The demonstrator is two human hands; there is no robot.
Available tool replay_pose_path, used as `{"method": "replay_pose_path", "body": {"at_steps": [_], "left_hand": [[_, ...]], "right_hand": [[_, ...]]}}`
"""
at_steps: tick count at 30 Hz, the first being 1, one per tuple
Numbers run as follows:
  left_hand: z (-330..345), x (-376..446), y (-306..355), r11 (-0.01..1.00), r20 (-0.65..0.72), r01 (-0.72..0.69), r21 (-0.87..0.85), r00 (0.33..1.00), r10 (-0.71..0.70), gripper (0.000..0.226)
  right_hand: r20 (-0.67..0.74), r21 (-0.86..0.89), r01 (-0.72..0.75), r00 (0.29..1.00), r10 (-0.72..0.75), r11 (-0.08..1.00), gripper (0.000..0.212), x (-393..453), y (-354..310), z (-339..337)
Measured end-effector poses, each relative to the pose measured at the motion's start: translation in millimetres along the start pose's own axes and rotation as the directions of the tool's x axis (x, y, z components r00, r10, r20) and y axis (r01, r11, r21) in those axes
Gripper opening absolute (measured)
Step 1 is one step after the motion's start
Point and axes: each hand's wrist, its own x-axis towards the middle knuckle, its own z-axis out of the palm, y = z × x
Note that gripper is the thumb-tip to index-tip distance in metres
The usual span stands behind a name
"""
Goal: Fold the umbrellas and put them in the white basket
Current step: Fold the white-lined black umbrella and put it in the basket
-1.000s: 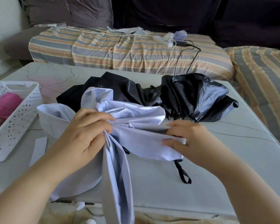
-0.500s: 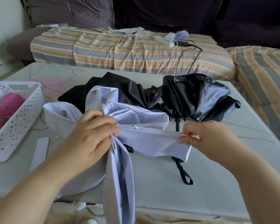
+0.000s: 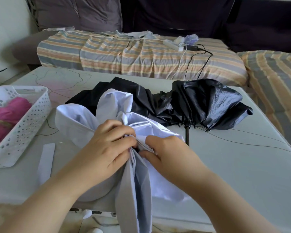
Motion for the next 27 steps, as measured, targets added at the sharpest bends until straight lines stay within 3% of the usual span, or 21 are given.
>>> {"method": "replay_pose_path", "body": {"at_steps": [4,7,11,16,19,22,27], "left_hand": [[-2.7,-1.2,-0.8,0.998,0.004,0.008,-0.056,1.0,-0.008,0.029],[-7.6,-1.9,1.0,0.992,0.017,0.057,-0.113,0.998,-0.056,0.022],[-12.4,-4.6,5.5,0.951,-0.057,0.206,-0.231,0.973,-0.225,0.021],[-15.7,-6.8,-0.7,0.927,-0.173,0.321,-0.192,0.919,-0.354,0.037],[-18.5,-7.8,0.9,0.932,-0.251,0.362,0.023,0.904,-0.345,0.041],[-23.8,-5.5,9.1,0.859,-0.356,0.457,0.229,0.861,-0.363,0.055],[-30.2,-7.2,20.2,0.764,-0.304,0.515,0.389,0.855,-0.421,0.058]], "right_hand": [[0.021,0.218,0.029,0.999,-0.035,0.975,0.046,-2.7,-8.9,6.2],[-0.021,0.339,0.074,0.997,-0.072,0.938,0.04,-1.7,-10.8,14.2],[-0.024,0.413,0.09,0.996,-0.088,0.906,0.03,-0.7,-12.9,22.1],[-0.062,0.431,0.105,0.994,-0.087,0.896,0.046,0.7,-14.2,25.3],[-0.094,0.454,0.118,0.992,-0.084,0.883,0.043,2.0,-13.6,29.2],[-0.118,0.469,0.123,0.99,-0.076,0.874,0.036,3.2,-14.7,32.0],[-0.123,0.487,0.107,0.991,-0.053,0.867,0.037,4.3,-14.2,32.2]]}}
